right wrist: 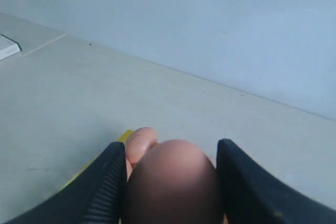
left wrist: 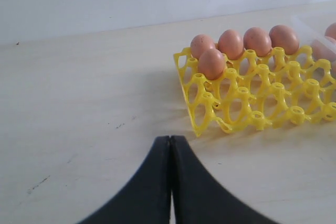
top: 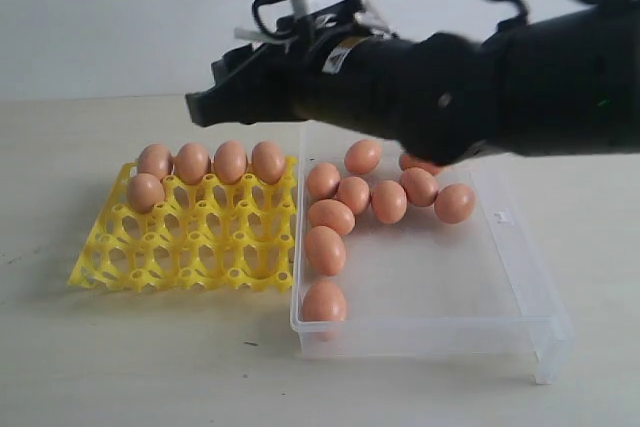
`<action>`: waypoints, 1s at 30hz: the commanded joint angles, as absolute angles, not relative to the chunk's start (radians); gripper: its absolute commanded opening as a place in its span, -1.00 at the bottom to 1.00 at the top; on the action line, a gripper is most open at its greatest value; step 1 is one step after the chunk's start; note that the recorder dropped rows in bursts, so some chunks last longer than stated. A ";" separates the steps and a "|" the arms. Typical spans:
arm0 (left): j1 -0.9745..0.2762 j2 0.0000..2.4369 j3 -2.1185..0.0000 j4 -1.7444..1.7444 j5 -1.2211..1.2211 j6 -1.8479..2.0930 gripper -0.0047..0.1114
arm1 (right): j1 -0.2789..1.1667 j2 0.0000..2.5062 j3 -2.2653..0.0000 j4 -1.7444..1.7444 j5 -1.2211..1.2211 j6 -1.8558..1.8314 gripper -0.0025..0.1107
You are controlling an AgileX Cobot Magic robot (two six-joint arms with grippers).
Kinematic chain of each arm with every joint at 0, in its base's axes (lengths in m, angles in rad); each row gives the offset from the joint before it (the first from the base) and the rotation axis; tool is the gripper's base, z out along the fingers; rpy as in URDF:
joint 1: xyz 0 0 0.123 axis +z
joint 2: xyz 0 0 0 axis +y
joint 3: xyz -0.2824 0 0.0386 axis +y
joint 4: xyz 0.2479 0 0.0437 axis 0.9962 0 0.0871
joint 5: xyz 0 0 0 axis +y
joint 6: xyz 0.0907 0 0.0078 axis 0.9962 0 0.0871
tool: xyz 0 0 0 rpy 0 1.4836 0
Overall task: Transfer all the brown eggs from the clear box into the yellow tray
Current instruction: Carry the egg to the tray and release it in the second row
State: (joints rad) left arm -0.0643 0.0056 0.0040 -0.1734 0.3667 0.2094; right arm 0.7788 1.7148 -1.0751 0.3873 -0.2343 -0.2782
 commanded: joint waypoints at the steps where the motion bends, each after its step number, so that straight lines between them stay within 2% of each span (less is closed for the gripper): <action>1: -0.069 0.000 0.000 -0.171 0.359 0.209 -0.92 | 0.815 1.831 -1.079 0.349 -0.414 -0.250 -0.96; 6: -0.069 0.000 0.000 -0.171 0.359 0.209 -0.92 | 0.815 1.967 -1.224 0.214 -0.368 -0.100 -0.96; 14: -0.069 0.000 0.000 -0.171 0.359 0.209 -0.92 | 0.815 2.143 -1.438 0.201 -0.248 -0.037 -0.96; 30: -0.069 0.000 0.000 -0.171 0.359 0.209 -0.92 | 0.815 2.240 -1.476 0.201 -0.239 0.050 -0.96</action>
State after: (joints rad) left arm -0.0643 0.0056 0.0040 -0.1734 0.3667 0.2094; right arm 0.8127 2.2323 -1.4670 0.2098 -0.2287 0.0164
